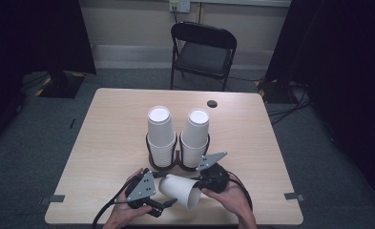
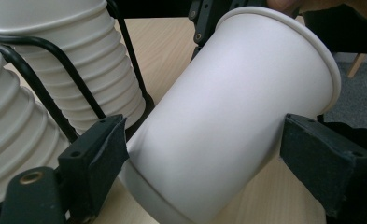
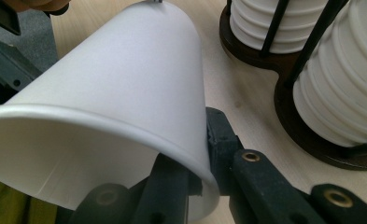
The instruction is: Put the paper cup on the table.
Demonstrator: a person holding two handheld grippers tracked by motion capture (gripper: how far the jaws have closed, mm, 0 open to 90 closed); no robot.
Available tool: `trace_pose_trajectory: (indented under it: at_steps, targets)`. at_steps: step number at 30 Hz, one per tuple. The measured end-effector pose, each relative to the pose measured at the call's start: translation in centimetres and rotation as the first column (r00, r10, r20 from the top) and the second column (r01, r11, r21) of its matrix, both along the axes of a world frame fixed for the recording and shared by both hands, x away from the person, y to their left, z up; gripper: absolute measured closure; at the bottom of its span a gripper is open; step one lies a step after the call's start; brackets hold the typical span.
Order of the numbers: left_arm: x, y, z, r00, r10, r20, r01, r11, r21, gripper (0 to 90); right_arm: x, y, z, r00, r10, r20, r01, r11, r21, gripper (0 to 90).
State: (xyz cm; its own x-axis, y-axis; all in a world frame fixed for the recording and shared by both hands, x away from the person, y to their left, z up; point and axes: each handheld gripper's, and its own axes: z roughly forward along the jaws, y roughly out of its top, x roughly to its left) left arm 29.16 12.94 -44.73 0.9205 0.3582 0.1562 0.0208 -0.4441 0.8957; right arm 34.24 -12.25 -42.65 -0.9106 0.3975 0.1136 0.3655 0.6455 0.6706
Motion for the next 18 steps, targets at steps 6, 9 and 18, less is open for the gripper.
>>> trace_pose_trajectory:
  at_steps: [6, 9, 18]
  targets:
    - [0.1, -0.3, -0.2, 0.9998, -0.015, 0.012, 0.014, 0.9991, 0.041, 7.7, 0.1, 0.4, 0.5, 0.9999, 0.014, -0.003, -0.014, 1.000, -0.017, 86.9]
    - [0.1, -0.6, -0.4, 0.9993, -0.026, 0.028, 0.023, 0.9962, 0.083, 4.7, 0.3, 0.5, 0.4, 0.9997, 0.019, -0.013, -0.019, 1.000, -0.025, 86.9]
    - [0.3, -2.2, -0.7, 0.9968, -0.072, 0.035, 0.066, 0.9854, 0.157, 0.0, 0.8, 1.2, 0.1, 0.9986, 0.035, -0.040, -0.037, 0.998, -0.046, 87.2]
